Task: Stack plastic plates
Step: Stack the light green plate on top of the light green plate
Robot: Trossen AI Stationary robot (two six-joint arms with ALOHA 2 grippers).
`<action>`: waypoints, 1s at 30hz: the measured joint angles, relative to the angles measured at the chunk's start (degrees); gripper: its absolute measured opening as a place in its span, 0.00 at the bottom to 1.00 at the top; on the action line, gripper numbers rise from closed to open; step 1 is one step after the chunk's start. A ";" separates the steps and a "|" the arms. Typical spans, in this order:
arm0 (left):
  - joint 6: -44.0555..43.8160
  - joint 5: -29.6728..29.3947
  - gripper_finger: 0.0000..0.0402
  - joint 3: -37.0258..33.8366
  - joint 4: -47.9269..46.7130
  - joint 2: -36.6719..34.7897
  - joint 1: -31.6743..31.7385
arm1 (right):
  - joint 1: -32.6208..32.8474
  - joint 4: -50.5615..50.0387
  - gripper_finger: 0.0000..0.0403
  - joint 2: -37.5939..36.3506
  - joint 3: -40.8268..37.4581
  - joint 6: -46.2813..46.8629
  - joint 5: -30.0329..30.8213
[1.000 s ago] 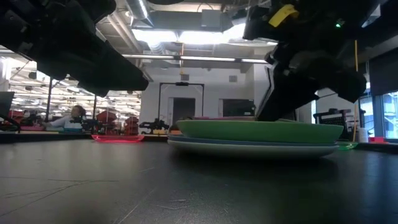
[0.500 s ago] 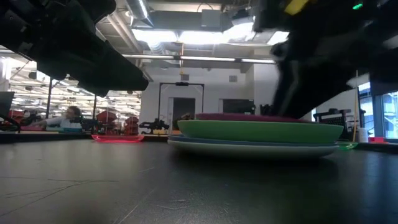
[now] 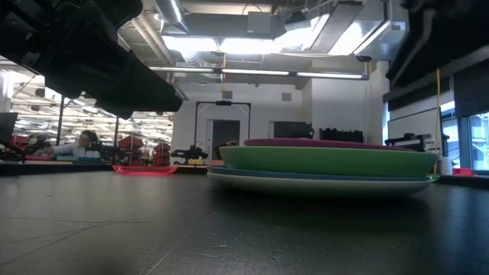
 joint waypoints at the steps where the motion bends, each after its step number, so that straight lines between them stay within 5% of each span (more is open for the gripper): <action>1: 0.01 0.00 0.24 -0.01 -0.01 0.00 0.01 | -0.03 -0.07 0.38 -1.12 -1.69 1.11 0.00; 8: 0.01 0.02 0.24 0.00 -0.05 0.00 0.00 | -4.13 0.74 0.38 -11.49 -18.10 12.99 -0.27; 15: 0.02 0.00 0.24 0.00 -0.03 -0.02 0.00 | -14.95 1.89 0.38 -19.02 -29.36 19.16 -3.52; 30: -0.03 -0.37 0.24 0.00 0.01 -0.02 0.41 | -35.84 24.22 0.38 -19.58 -38.67 1.35 -6.90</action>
